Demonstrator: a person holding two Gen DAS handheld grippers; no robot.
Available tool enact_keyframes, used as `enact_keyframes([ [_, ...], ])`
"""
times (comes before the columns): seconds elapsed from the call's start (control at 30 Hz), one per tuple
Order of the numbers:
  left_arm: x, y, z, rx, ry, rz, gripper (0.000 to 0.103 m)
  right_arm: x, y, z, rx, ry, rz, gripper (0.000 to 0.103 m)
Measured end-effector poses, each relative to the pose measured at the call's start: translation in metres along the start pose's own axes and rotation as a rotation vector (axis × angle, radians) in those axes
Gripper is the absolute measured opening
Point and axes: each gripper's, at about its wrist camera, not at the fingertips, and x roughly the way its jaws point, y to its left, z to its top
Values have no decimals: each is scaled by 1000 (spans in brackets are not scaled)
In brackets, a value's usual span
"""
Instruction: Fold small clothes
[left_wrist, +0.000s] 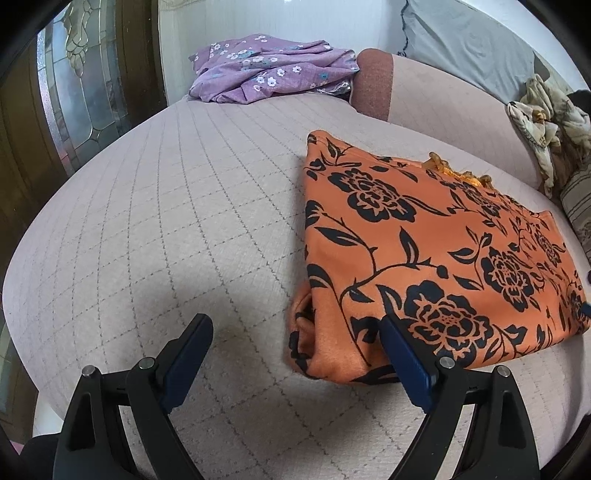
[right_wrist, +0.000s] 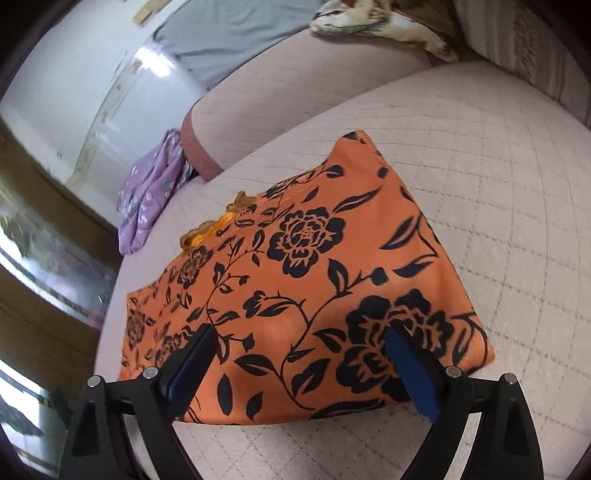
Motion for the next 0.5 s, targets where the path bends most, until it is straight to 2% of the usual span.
enact_keyframes([
  [0.1,-3,2,1,-10,-7,-9,92,17,-8,-7,11,78,-42,94],
  [0.17,-4,4,1,-19,-10,-9,92,12,0,-7,-17,63,-56,94],
  [0.3,-4,6,3,-41,-7,-25,92,3,20,-3,-70,32,-21,94],
  [0.37,-5,6,3,-36,-10,-27,92,12,19,-3,-65,58,-29,94],
  [0.43,-7,6,3,-37,-13,-28,92,28,4,-7,-26,128,-63,94],
  [0.5,-7,7,2,-42,-13,-22,92,19,6,-8,-27,90,-53,94],
])
